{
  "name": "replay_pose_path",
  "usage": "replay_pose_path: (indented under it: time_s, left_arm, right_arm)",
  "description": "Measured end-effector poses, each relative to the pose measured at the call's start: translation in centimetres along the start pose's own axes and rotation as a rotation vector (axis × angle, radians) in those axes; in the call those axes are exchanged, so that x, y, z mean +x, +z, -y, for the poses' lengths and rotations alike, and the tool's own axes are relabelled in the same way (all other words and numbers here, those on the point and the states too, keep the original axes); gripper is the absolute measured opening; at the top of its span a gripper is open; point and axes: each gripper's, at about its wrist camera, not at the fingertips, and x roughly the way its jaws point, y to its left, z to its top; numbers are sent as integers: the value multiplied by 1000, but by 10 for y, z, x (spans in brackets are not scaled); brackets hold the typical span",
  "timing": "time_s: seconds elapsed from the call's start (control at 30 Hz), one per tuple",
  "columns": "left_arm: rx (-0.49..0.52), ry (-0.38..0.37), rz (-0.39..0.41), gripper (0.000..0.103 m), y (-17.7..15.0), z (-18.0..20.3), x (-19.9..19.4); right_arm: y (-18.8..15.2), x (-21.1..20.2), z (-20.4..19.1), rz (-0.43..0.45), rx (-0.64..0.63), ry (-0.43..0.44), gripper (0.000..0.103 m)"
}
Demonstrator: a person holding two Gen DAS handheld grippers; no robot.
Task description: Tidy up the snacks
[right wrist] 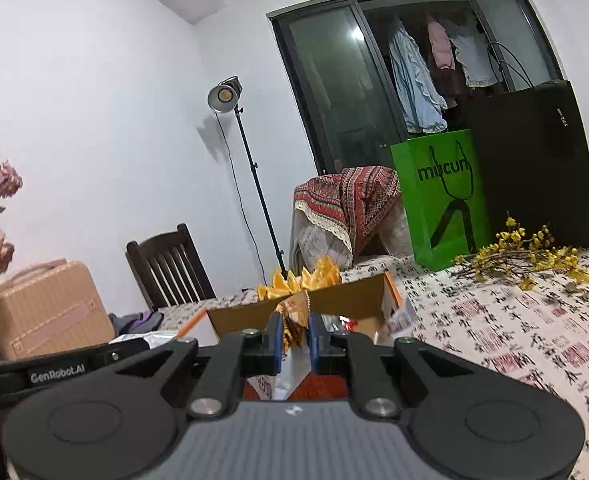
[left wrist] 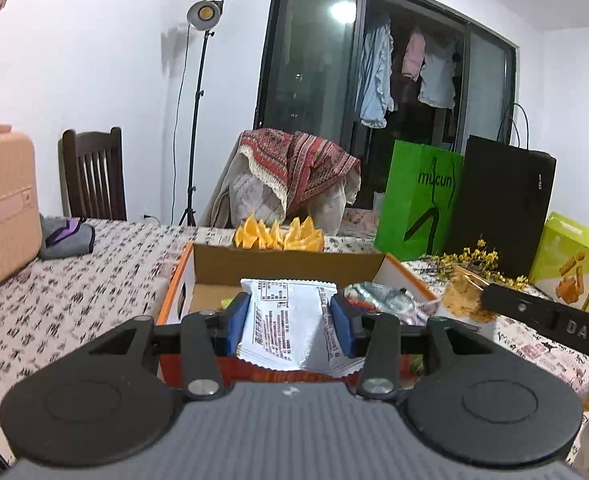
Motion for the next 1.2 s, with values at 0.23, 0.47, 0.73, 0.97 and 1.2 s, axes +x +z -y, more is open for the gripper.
replay_pose_path:
  time_s: [0.23, 0.47, 0.73, 0.97, 1.2]
  left_arm:
    - [4, 1, 17, 45, 19, 2, 17]
    - [-14, 12, 25, 45, 39, -4, 46]
    - [-39, 32, -11, 45, 51, -12, 89]
    - [-78, 65, -33, 45, 53, -23, 128]
    - [-85, 89, -72, 45, 33, -37, 156]
  right_arm:
    - [23, 32, -2, -3, 40, 7, 13]
    - [39, 68, -8, -17, 37, 2, 13]
    - [49, 117, -14, -60, 21, -1, 13]
    - [56, 155, -5, -77, 36, -23, 13]
    - [36, 178, 19, -92, 93, -3, 13]
